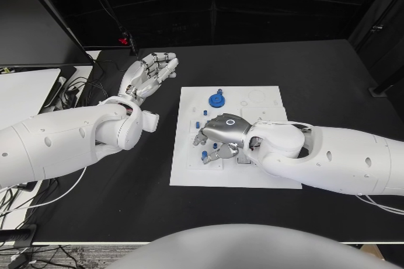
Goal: Assemble the parts on the task board
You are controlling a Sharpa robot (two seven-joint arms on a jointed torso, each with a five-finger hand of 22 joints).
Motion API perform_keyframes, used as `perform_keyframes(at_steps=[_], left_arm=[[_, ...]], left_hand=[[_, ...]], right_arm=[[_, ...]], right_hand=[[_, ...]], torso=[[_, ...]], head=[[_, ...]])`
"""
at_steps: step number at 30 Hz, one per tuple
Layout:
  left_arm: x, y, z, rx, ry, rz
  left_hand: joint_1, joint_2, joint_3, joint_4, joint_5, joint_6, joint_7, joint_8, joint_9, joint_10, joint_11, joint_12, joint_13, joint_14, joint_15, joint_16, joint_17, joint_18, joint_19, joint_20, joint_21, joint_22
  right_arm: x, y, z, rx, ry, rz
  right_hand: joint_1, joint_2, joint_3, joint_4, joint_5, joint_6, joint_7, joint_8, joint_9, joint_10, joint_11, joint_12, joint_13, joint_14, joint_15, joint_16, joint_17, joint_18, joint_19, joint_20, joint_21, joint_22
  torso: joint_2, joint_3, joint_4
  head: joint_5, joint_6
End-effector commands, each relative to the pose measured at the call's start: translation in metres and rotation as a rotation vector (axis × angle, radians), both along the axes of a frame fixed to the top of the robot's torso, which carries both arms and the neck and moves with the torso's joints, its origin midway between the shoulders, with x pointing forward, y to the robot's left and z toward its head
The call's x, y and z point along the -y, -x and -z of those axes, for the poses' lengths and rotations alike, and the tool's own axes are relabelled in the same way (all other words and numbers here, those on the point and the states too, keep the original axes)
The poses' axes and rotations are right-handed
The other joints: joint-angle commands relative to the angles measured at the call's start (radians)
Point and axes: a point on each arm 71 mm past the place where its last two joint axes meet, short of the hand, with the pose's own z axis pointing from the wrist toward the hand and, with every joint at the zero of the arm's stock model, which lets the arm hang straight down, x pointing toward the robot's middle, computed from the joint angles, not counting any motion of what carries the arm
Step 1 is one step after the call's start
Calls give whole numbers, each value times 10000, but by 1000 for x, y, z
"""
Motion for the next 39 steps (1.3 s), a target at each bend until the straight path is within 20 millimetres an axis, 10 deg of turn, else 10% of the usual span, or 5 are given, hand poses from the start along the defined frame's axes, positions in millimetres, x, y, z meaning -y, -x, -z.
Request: perform_keyframes(at_steps=[1,14,21,29,39], left_arm=[[2,2,-7,837,305,247],[4,0,-6,767,425,112],[7,-1,-6,746,454,141],[9,-2,-6,740,452,155],[11,-2,-5,648,559,138]], left_hand=[[-10,107,-40,2,47,-39,1530,34,-9,-68,-4,48,-9,-77,-18,48,-13,17,75,-6,43,-15],[-11,112,-57,2,51,-45,1530,45,-16,-72,-4,62,-16,-77,-19,63,-29,17,92,-6,47,10],[-7,112,-65,0,53,-48,1531,50,-18,-71,-4,69,-18,-75,-19,71,-35,18,96,-6,50,11],[-5,113,-70,0,53,-52,1531,53,-21,-71,-4,75,-20,-75,-20,75,-40,19,97,-6,51,9],[-1,116,-72,-1,55,-54,1530,56,-23,-69,-4,79,-21,-75,-20,79,-44,19,95,-6,51,3]], right_arm=[[11,-1,-17,-4,-2751,768],[112,2,-43,-3533,-6876,3399],[153,12,-48,-3767,-7095,4600],[191,17,-44,-3780,-6311,6296],[203,21,-36,-3412,-3916,7630]], right_hand=[[-352,-173,83,25,-24,-17,83,11,16,2,8,97,21,481,41,-165,-342,111,146,65,-199,1645],[-1374,378,91,-41,927,-677,295,246,52,-371,190,469,49,-376,223,-1309,-2783,609,-1100,227,-2506,452],[-1862,724,-538,-25,1368,-1243,119,519,24,1247,-157,2138,781,-3371,53,-4186,-7644,1440,-4271,205,-7312,-1893],[-2192,1336,-1499,-252,1356,-1265,-196,2270,402,4140,-373,14692,14351,677,-92,769,2105,457,-1608,-211,-2488,961],[-3252,1555,-2107,-3,1861,-2999,-91,4594,1261,4705,-314,15082,15070,1075,5,906,2765,-386,1040,24,1678,2635]], torso=[[-10,-6,-6],[-23,-50,-24],[-36,-51,-55],[-37,-68,-92],[-11,-47,-38]], head=[[-23,0],[-137,0],[-378,0],[-1080,0],[-1555,0]])
